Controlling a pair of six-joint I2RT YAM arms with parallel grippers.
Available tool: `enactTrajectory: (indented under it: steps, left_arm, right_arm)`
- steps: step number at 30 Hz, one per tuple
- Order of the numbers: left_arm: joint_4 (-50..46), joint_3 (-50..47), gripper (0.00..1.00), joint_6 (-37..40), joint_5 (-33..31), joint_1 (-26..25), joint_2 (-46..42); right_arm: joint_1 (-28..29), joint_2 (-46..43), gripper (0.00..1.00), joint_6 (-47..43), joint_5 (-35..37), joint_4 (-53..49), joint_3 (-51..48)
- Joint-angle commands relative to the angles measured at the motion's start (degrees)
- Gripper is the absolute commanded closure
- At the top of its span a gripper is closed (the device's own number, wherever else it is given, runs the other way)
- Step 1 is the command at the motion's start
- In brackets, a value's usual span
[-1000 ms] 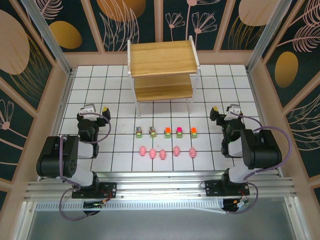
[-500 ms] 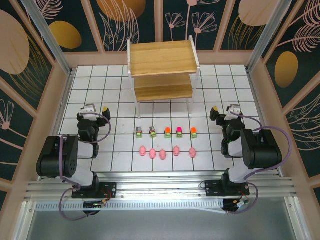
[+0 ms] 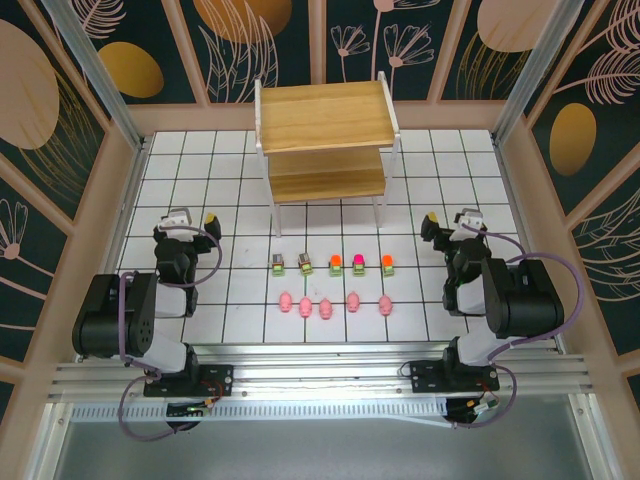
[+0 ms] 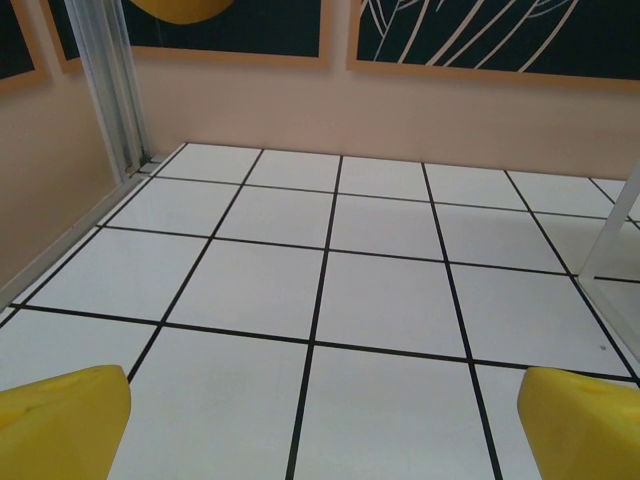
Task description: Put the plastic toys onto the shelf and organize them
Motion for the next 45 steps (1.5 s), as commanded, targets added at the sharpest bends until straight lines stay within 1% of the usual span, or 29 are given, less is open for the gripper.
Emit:
enactTrajectory:
  steps: [1, 7, 10, 14, 16, 18, 20, 22, 24, 26, 28, 30, 32, 36, 40, 42, 45]
  left_arm:
    - [3.63, -2.00, 0.01, -0.31, -1.18, -0.07, -3.60]
    - [1.61, -4.96, 0.01, -0.84, -5.32, -1.07, -11.98]
    - [-0.92, -5.92, 0.01, 0.25, -8.99, -3.76, -17.23]
    - [-5.64, -6.50, 0.01, 0.17, -11.26, -7.98, -25.41]
    - [-9.23, -6.39, 0.01, -0.82, -11.27, -9.10, -29.54]
    - [-11.65, -6.79, 0.01, -0.43, -12.91, -11.64, -33.86]
    - [-15.69, -6.43, 0.01, -2.72, -15.00, -14.27, -37.83]
    - [-21.42, -4.85, 0.01, -5.81, -14.35, -15.45, -40.38]
    - [-27.93, -2.41, 0.01, -8.44, -12.33, -15.74, -41.86]
    - [-33.30, -0.30, 0.01, -10.53, -11.92, -16.67, -42.97]
    - [-35.56, -0.05, 0.01, -10.19, -12.06, -18.76, -44.31]
    - [-37.11, -0.51, 0.01, -9.72, -13.66, -21.75, -46.04]
    - [-39.85, -0.41, 0.01, -9.62, -15.24, -24.24, -47.16]
    - [-43.01, -1.48, 0.01, -9.39, -20.11, -30.01, -47.81]
    - [-44.21, -0.17, 0.01, -8.68, -24.58, -35.27, -45.73]
    - [-45.24, 1.09, 0.01, -8.82, -25.92, -36.65, -43.42]
    - [-45.48, 1.50, 0.01, -9.97, -25.91, -37.99, -40.56]
  right_arm:
    - [-0.37, -0.72, 0.01, 0.74, -0.21, 4.87, -1.61]
    - [-0.07, -6.48, 0.01, 0.64, 0.06, -1.27, -1.20]
    - [-0.03, -9.86, 0.01, 1.00, 1.95, -4.59, -0.88]
    - [0.49, -15.61, 0.01, 2.68, 8.14, -10.61, -0.11]
    - [0.51, -19.10, 0.01, 5.21, 12.68, -18.28, 2.22]
    - [0.68, -22.33, 0.01, 7.98, 16.42, -26.37, 5.14]
    - [0.91, -24.74, 0.01, 12.99, 19.85, -35.20, 8.53]
    - [1.40, -26.23, 0.01, 18.82, 23.51, -44.97, 12.21]
    - [3.06, -27.45, 0.01, 24.29, 29.49, -53.58, 15.22]
    - [5.91, -29.48, 0.01, 26.20, 33.98, -58.85, 16.46]
    - [10.83, -32.40, 0.01, 25.21, 39.18, -59.62, 15.40]
    - [16.56, -35.10, 0.01, 23.24, 42.71, -60.77, 14.76]
    - [22.05, -36.49, 0.01, 23.01, 46.58, -64.81, 15.52]
    - [31.56, -37.83, 0.01, 26.22, 51.73, -75.00, 17.50]
    - [38.71, -40.34, 0.01, 29.99, 51.30, -82.32, 17.45]
    - [41.66, -41.11, 0.01, 32.66, 50.42, -85.48, 17.52]
    - [45.89, -40.32, 0.01, 37.88, 48.56, -91.69, 18.94]
